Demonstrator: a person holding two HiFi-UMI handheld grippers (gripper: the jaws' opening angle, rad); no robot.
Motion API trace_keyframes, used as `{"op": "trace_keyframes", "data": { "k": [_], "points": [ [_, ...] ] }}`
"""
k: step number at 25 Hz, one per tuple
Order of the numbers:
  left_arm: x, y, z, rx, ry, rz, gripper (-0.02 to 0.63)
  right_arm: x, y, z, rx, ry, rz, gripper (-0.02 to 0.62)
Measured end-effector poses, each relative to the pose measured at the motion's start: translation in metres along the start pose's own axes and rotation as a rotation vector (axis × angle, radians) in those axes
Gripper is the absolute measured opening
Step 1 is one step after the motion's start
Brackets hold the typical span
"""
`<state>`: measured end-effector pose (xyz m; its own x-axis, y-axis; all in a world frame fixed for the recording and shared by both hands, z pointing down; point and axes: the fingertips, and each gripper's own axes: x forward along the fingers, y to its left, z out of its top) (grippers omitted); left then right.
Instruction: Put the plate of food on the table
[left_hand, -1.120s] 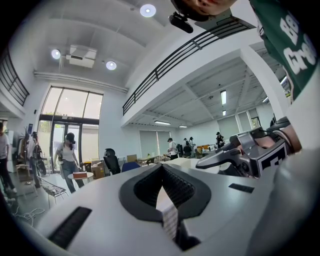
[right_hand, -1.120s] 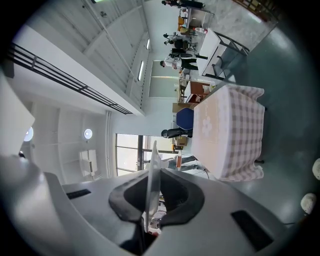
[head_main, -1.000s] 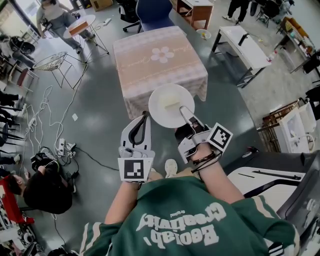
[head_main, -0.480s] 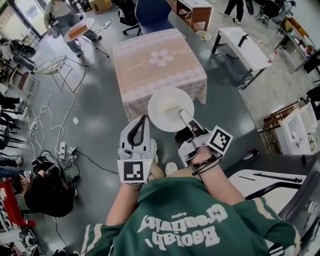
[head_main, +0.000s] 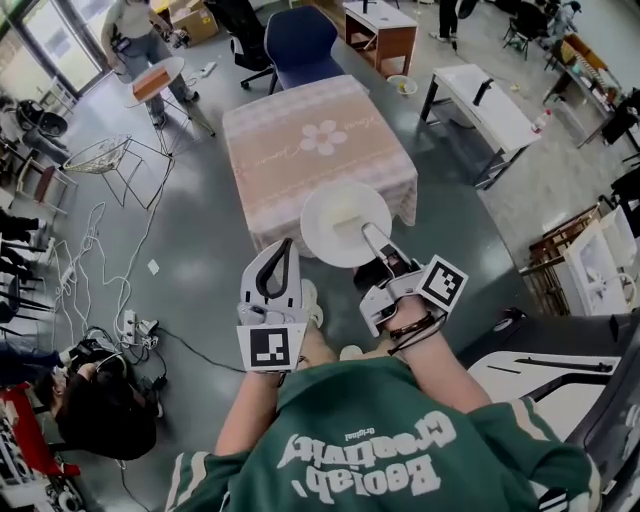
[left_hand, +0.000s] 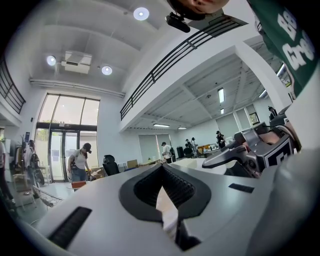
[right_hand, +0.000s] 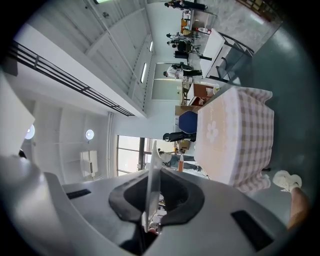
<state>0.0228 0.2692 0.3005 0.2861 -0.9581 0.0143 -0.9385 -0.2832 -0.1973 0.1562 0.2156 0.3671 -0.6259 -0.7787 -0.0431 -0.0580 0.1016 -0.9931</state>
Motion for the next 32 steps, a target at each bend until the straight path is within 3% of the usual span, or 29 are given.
{"op": "trace_keyframes", "data": {
  "k": [9,23,32],
  "points": [
    [0.060,0.050,-0.011,0.016,0.020,-0.034,0.009,0.068,-0.010,0.025,0.011,-0.051,-0.038,0.032],
    [0.197,0.133,-0.048,-0.060,0.045,-0.116,0.009,0.192,-0.040,0.064,-0.001,-0.098,-0.124,0.032],
    [0.268,0.177,-0.059,-0.050,0.052,-0.175,0.009,0.257,-0.052,0.086,0.002,-0.142,-0.156,0.032]
  ]
}}
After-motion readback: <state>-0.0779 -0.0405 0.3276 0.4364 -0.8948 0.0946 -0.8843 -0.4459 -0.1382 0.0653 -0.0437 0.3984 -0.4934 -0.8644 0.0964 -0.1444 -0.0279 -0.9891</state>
